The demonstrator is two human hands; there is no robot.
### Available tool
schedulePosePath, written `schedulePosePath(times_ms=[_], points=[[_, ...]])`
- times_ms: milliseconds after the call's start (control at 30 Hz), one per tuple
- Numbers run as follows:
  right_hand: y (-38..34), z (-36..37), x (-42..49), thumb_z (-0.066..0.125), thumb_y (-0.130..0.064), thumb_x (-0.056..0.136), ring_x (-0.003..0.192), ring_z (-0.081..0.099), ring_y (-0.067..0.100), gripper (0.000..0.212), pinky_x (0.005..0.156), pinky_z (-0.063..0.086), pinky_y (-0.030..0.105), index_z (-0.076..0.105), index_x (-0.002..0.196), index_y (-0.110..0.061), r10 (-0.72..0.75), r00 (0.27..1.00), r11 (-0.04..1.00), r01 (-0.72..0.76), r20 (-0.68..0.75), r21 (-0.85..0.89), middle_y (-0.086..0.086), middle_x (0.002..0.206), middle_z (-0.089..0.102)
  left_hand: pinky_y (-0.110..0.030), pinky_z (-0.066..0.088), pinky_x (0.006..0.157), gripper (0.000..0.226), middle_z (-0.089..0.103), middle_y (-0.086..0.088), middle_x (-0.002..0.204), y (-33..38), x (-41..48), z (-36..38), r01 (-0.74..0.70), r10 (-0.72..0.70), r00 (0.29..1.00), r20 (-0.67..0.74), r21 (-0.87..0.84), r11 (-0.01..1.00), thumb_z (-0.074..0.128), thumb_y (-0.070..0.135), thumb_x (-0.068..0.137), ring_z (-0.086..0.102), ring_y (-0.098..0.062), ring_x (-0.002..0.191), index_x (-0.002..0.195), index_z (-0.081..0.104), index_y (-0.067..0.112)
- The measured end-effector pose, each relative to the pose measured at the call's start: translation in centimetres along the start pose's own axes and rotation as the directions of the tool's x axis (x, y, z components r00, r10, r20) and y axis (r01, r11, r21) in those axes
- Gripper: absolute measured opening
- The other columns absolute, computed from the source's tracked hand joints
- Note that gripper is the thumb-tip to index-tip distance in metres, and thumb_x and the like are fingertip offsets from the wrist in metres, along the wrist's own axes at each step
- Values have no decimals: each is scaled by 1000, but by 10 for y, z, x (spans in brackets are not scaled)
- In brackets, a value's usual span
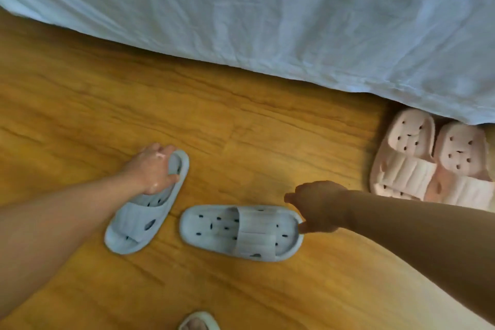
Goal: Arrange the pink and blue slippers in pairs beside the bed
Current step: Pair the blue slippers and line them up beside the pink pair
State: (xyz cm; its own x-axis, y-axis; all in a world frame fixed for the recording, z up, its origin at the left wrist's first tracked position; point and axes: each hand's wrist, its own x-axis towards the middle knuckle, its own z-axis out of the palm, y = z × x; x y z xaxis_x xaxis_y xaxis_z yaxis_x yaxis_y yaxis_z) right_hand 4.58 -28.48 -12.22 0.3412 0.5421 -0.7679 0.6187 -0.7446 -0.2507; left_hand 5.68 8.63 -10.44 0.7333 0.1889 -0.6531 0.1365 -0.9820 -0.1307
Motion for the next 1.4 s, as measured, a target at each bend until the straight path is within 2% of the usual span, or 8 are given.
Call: schedulePosePath(times_ms=[133,333,600,800,1000,1067,1200,1400], points=[[-68,-1,49,74,-73,67,115,52,32,102,85,53,47,30,147,-29,-39,997,992,47,-72,118,5,134,49,-48,44,106,121,26,-18,156,-54,4,35,234,-222,971,85,-173,957,70,79,60,40,-41,136,155,16,27],[-129,34,69,73,-58,76,141,19,38,115,106,30,65,-5,156,-28,30,984,998,-19,-175,64,10,157,13,-48,48,101,142,16,-13,161,-61,8,87,245,-212,966,147,-273,930,77,79,49,40,-37,137,156,-5,32],[-48,1,38,76,-53,68,118,44,31,97,93,46,52,20,143,-30,221,938,974,-198,-268,113,4,134,38,-50,38,105,128,32,6,153,-7,39,42,-203,210,978,-11,223,954,75,65,58,34,-29,135,154,-3,33],[8,8,7,81,-36,66,124,43,29,97,102,37,55,27,146,-28,54,957,973,-115,-286,-199,3,139,42,-59,23,110,113,23,4,160,76,73,-4,-485,558,828,46,560,672,80,42,74,24,-30,141,154,1,35],[12,6,22,85,-30,72,148,25,37,97,109,30,71,31,153,-33,-200,941,911,77,-271,-405,9,159,33,-73,-2,113,58,5,2,168,136,57,-12,-693,816,514,265,688,213,34,24,104,-11,-33,153,156,10,37],[15,9,15,78,-27,78,152,11,38,102,112,27,69,15,159,-32,-119,937,955,17,-327,-297,10,167,14,-73,-6,113,69,-10,4,168,129,49,-12,-717,822,524,221,636,286,43,19,100,-24,-32,150,155,8,41],[17,12,-3,74,-56,79,154,1,29,121,114,34,52,-16,157,-32,240,893,964,-174,-381,201,4,168,-12,-64,8,120,108,-16,9,164,102,57,-22,-549,551,805,-221,75,833,74,48,76,-16,-27,152,152,-3,49],[24,0,28,80,-48,71,128,44,28,116,94,49,42,5,157,-30,374,890,863,-230,-262,450,3,142,41,-47,27,120,115,9,-7,165,118,111,-27,-413,400,906,-142,-85,907,80,32,76,15,-35,149,155,-3,36]])
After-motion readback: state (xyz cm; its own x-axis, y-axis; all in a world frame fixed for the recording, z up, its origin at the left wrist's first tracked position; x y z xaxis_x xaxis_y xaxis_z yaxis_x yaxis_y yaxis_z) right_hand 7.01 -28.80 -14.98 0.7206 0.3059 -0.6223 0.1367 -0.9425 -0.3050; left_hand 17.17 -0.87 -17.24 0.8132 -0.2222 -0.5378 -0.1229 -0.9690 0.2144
